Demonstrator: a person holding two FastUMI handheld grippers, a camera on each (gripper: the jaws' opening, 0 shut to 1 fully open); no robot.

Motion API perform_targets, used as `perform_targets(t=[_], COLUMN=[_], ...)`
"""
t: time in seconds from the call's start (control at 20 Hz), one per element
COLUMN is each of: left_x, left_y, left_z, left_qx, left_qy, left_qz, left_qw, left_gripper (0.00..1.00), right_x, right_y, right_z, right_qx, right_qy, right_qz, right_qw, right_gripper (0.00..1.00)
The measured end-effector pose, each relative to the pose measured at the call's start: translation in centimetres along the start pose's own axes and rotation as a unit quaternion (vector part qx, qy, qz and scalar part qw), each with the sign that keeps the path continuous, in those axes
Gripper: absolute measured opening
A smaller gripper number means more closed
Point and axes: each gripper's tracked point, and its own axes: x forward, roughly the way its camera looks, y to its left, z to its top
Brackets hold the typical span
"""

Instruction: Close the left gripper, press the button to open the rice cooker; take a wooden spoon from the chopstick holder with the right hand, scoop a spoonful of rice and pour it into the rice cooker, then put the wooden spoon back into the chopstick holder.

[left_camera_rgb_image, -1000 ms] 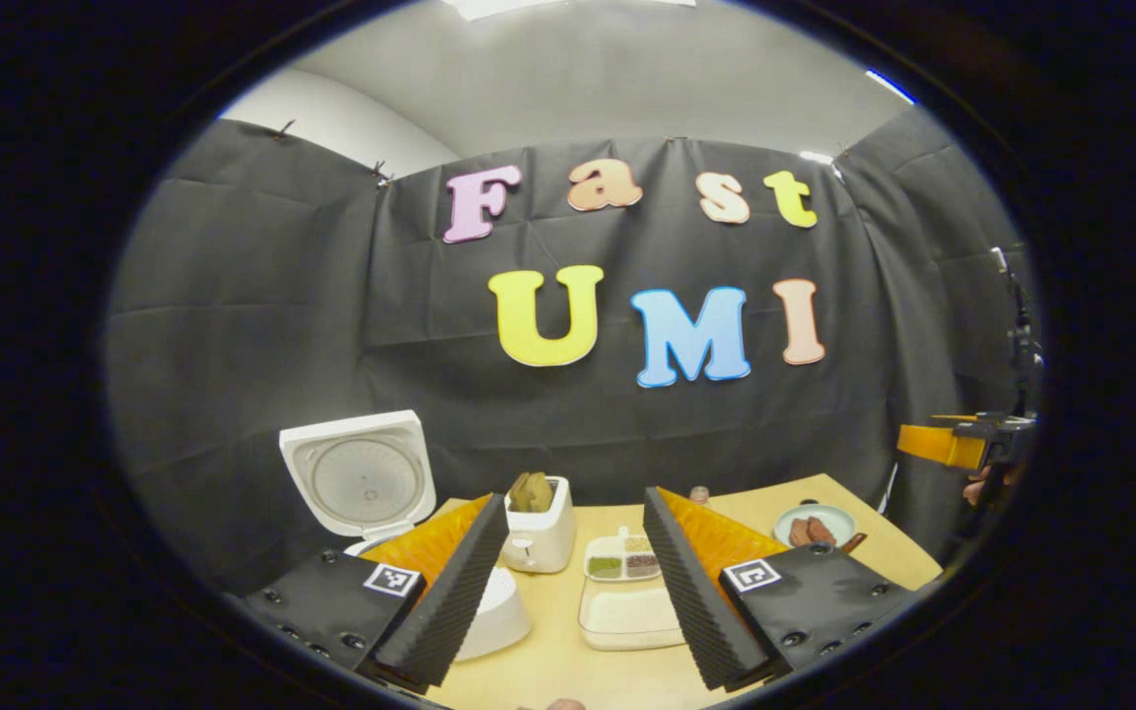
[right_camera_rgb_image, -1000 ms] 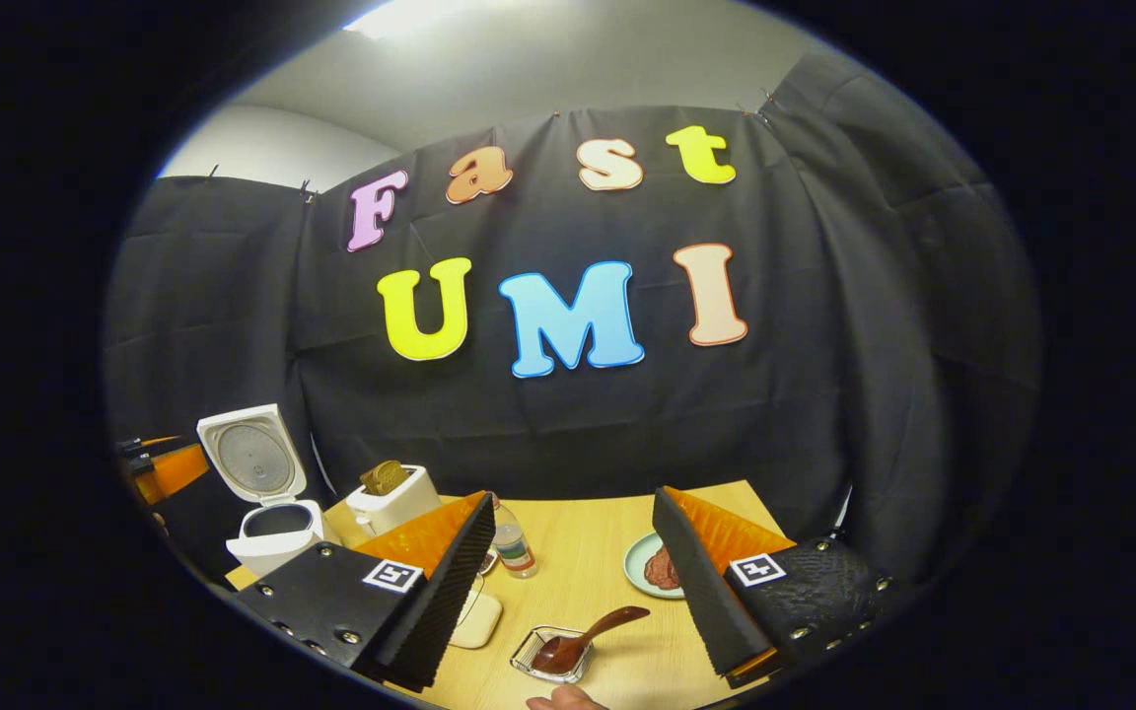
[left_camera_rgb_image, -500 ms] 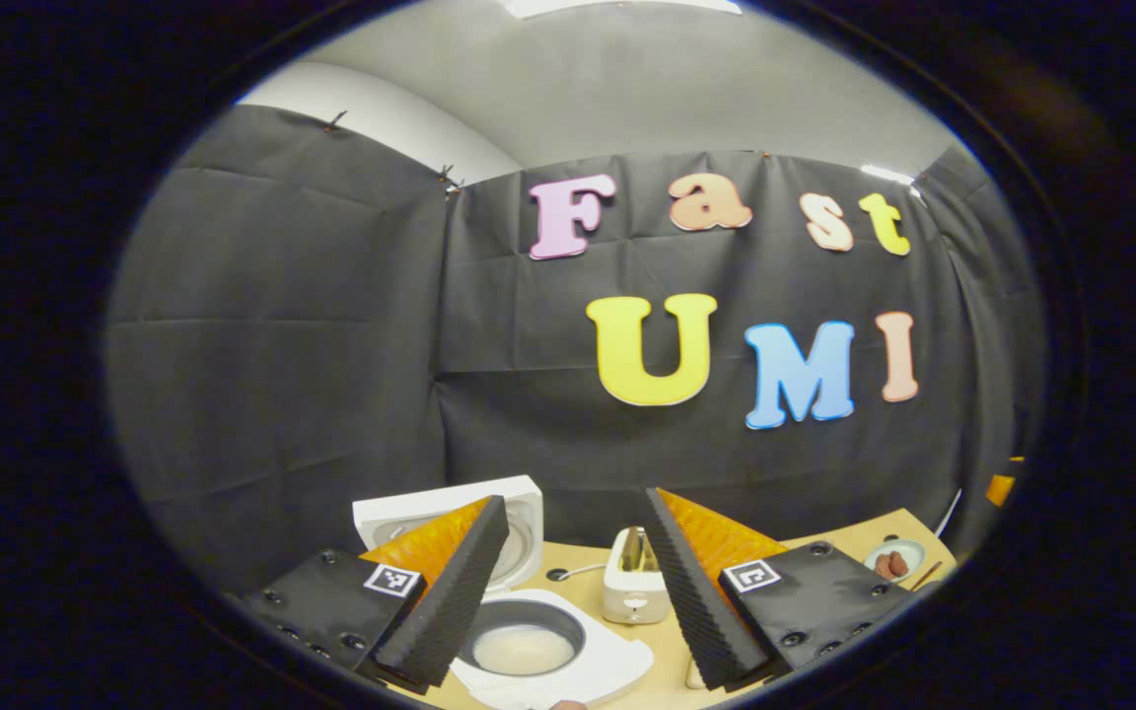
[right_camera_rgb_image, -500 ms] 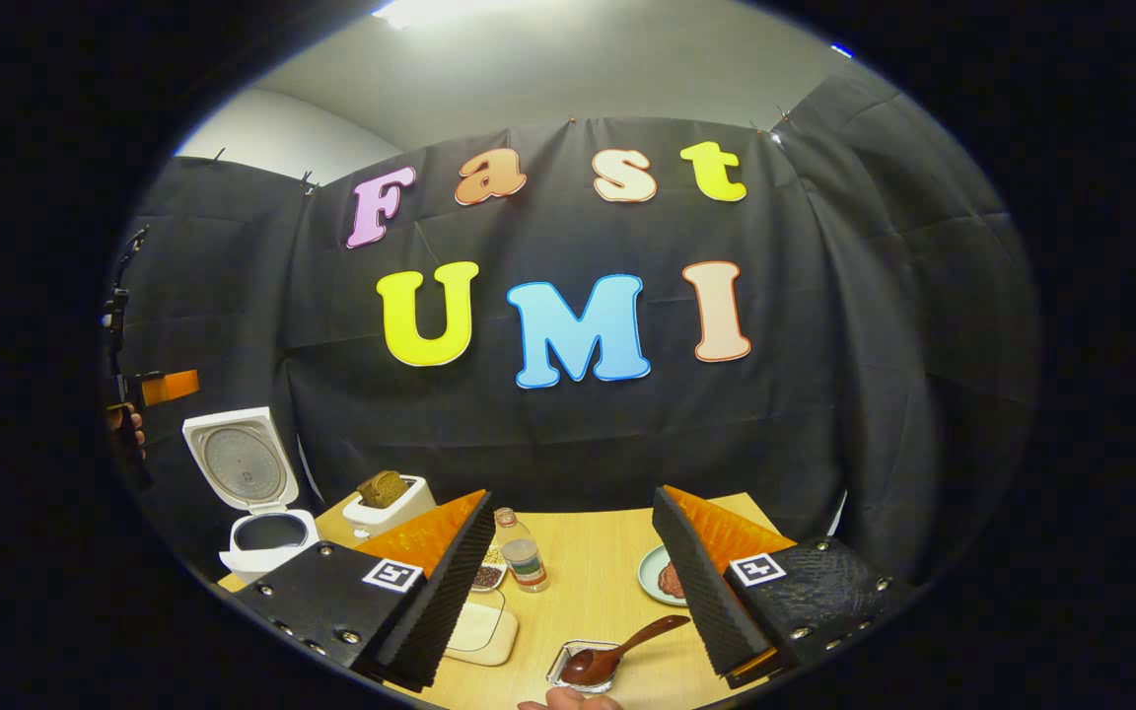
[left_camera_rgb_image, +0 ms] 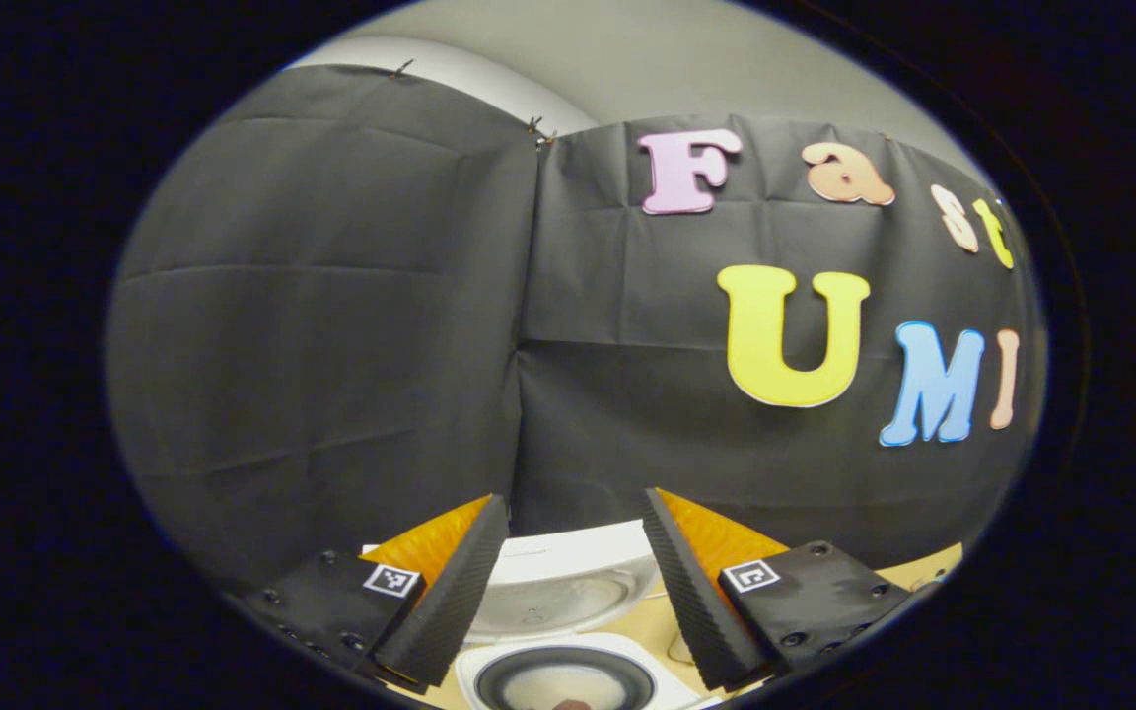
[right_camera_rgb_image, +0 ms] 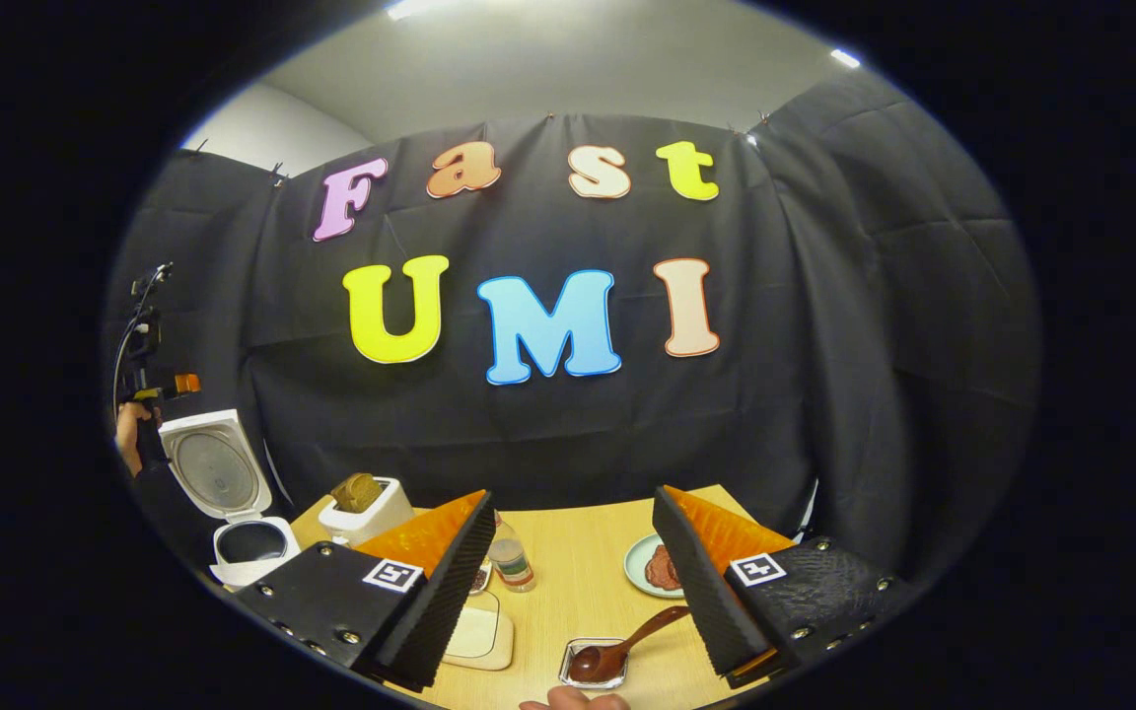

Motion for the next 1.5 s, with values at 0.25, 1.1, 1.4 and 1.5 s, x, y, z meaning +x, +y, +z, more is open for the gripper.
perform_targets(t=[0.25, 1.1, 1.4, 1.5], left_x=[5.5, 0.5, -3.9, -5.3], left_y=[2.0, 1.3, -0.9, -1.3], left_z=[-2.2, -6.3, -9.7, -11.1], left_qx=[0.011, -0.016, -0.023, -0.031], left_qy=[0.030, 0.047, 0.054, 0.057], left_qz=[0.042, 0.077, 0.083, 0.079], left_qw=[0.999, 0.996, 0.995, 0.995], left_gripper=[0.96, 0.96, 0.93, 0.93], right_x=[0.2, 1.5, 1.0, 0.7], right_y=[-0.3, 1.5, -0.5, -1.0], right_z=[0.3, 4.3, 4.1, 3.9], right_qx=[0.004, 0.005, 0.008, 0.010], right_qy=[0.001, -0.025, -0.019, -0.017], right_qz=[-0.017, 0.060, 0.070, 0.071], right_qw=[1.000, 0.998, 0.997, 0.997], right_gripper=[0.98, 0.98, 0.97, 0.97])
